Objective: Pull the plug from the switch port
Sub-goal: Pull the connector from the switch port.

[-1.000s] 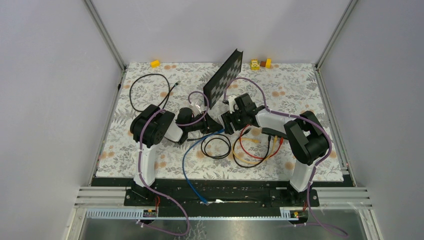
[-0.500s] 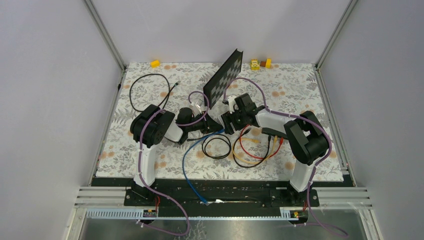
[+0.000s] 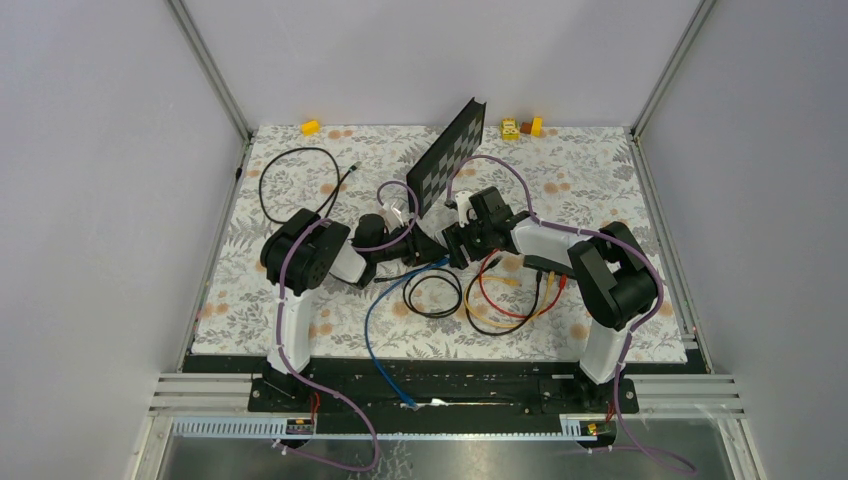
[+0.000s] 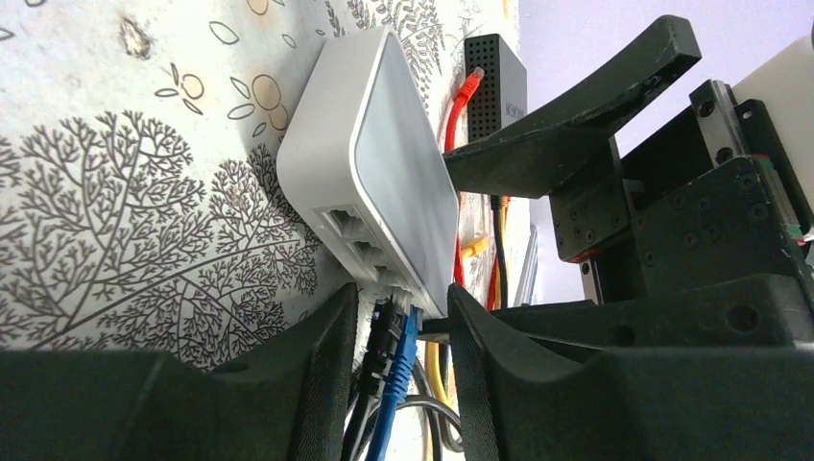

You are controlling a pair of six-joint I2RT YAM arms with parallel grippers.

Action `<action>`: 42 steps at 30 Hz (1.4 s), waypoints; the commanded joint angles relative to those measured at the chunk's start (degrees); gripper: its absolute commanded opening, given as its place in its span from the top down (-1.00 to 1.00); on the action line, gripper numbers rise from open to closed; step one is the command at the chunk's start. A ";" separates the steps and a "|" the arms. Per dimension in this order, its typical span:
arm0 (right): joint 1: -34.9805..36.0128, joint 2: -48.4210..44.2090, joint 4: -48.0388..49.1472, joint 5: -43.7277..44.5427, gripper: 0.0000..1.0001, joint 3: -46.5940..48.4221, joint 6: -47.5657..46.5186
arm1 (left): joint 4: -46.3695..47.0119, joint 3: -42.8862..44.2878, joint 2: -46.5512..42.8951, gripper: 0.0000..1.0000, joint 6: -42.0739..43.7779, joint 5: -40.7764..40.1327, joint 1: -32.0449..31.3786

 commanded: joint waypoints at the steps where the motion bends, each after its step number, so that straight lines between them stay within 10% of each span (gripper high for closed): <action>1: 0.42 0.36 0.33 -1.84 0.05 0.11 0.01 | -0.30 0.58 0.82 0.14 1.56 -0.83 -0.23; 16: 0.42 0.37 0.29 -1.51 0.05 0.20 -0.15 | 0.39 0.13 1.21 0.47 1.58 -0.41 -0.18; 42: 0.38 1.18 -0.19 -1.57 0.04 0.64 -0.31 | 0.62 0.71 2.05 0.46 2.92 0.14 -0.22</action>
